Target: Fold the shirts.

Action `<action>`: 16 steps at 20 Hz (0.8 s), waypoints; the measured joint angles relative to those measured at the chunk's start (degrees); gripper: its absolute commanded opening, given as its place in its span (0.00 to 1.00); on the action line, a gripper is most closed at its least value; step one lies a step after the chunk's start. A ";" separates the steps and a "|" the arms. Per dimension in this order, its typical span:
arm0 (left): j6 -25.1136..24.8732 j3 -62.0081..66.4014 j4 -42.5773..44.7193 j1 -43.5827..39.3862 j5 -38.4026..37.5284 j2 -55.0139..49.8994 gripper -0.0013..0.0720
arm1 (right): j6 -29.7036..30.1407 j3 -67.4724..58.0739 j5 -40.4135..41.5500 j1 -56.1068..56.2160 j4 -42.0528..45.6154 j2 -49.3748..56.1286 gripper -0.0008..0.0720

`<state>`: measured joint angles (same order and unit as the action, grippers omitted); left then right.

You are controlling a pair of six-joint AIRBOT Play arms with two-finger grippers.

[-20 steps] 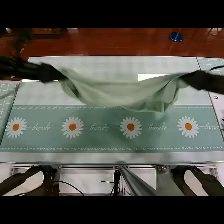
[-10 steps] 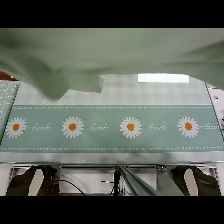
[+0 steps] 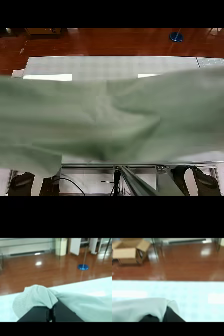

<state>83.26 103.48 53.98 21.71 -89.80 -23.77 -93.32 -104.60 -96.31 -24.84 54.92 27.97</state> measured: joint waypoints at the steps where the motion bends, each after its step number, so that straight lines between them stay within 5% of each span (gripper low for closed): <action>1: 1.03 2.21 1.01 0.00 -3.34 -0.48 0.05 | -0.50 -0.72 -2.36 0.13 1.18 0.02 0.05; 6: 5.75 3.41 2.54 -0.24 -12.59 -1.92 0.05 | -2.32 1.11 -8.11 1.79 4.07 1.31 0.05; 11: 4.98 -16.48 3.28 -0.28 -14.64 -1.49 0.05 | 0.72 22.18 -8.52 2.38 6.05 2.19 0.05; 16: -0.52 -42.80 3.63 -0.66 -4.66 -8.92 0.05 | 5.92 41.16 5.79 2.56 8.83 12.13 0.05</action>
<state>82.74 60.69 57.60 21.06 -94.45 -32.69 -87.39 -63.44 -90.52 -22.28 63.75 40.10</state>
